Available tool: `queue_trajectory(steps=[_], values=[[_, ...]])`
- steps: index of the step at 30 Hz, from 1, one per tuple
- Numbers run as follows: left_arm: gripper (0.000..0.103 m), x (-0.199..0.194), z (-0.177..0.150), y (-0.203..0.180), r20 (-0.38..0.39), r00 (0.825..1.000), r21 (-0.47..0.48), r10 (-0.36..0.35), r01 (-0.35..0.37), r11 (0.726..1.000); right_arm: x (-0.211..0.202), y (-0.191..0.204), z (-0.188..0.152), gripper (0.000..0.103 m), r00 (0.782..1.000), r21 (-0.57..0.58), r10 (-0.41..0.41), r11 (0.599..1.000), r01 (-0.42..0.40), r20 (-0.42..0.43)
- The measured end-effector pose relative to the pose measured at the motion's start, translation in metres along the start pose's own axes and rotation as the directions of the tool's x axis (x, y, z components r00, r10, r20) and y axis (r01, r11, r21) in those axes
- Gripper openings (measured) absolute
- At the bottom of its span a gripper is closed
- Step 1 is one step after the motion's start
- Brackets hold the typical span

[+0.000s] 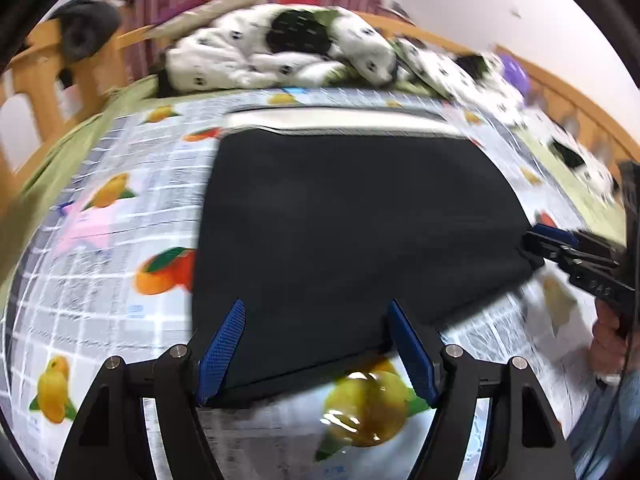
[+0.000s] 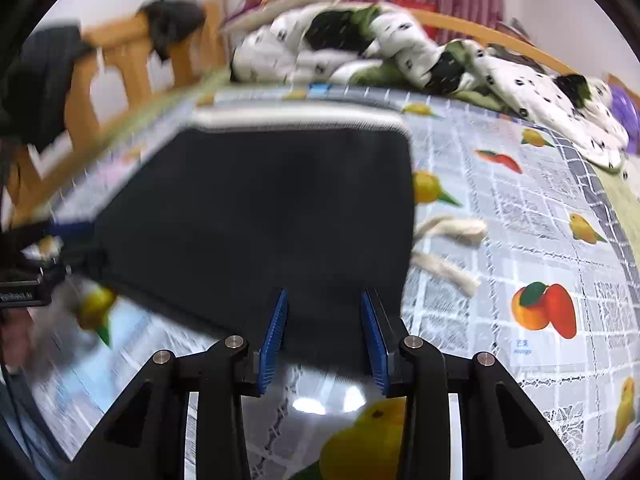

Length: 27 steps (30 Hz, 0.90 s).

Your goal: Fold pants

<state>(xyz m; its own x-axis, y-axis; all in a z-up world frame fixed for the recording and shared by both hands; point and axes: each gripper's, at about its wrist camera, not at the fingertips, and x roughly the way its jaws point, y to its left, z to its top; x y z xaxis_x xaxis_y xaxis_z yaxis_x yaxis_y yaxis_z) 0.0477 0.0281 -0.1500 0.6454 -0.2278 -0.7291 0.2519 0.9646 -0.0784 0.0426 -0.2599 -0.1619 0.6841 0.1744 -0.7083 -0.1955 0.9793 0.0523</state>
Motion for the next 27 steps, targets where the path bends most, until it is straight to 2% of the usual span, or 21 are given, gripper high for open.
queue_trajectory(steps=[2, 5, 8, 12, 17, 23, 25, 27], values=[[0.072, 0.002, 0.000, 0.008, 0.000, 0.999, -0.021, 0.045, -0.045, 0.999, -0.002, -0.009, 0.005, 0.037, 1.000, 0.067, 0.005, 0.998, -0.007, 0.029], [0.074, 0.015, -0.002, 0.016, -0.038, 0.995, -0.042, 0.089, -0.091, 0.995, 0.012, -0.007, 0.008, 0.039, 1.000, 0.085, -0.030, 0.996, 0.030, -0.002], [0.077, 0.020, -0.006, 0.022, -0.056, 0.995, -0.066, 0.080, -0.083, 0.994, 0.015, 0.000, 0.010, 0.042, 0.997, 0.056, -0.074, 0.996, 0.074, 0.000], [0.078, 0.020, -0.008, 0.029, -0.066, 0.996, -0.097, 0.055, -0.061, 0.993, 0.014, -0.007, 0.010, 0.043, 0.998, 0.095, -0.058, 0.994, 0.059, -0.011], [0.078, 0.019, -0.009, 0.029, -0.066, 0.996, -0.094, 0.062, -0.068, 0.993, 0.014, -0.006, 0.009, 0.047, 0.998, 0.114, -0.065, 0.991, 0.068, -0.027], [0.076, 0.001, -0.010, 0.024, 0.001, 0.998, -0.068, 0.062, -0.062, 0.996, 0.001, -0.010, 0.009, 0.045, 0.998, 0.151, -0.061, 0.987, 0.058, 0.017], [0.076, 0.010, -0.012, 0.023, -0.051, 0.994, -0.050, 0.092, -0.095, 0.994, 0.011, -0.008, 0.007, 0.045, 0.997, 0.142, -0.073, 0.987, 0.077, -0.030], [0.076, 0.017, -0.014, 0.026, -0.083, 0.993, -0.069, 0.083, -0.089, 0.994, 0.017, -0.006, 0.004, 0.045, 0.995, 0.134, -0.091, 0.986, 0.096, -0.045]])
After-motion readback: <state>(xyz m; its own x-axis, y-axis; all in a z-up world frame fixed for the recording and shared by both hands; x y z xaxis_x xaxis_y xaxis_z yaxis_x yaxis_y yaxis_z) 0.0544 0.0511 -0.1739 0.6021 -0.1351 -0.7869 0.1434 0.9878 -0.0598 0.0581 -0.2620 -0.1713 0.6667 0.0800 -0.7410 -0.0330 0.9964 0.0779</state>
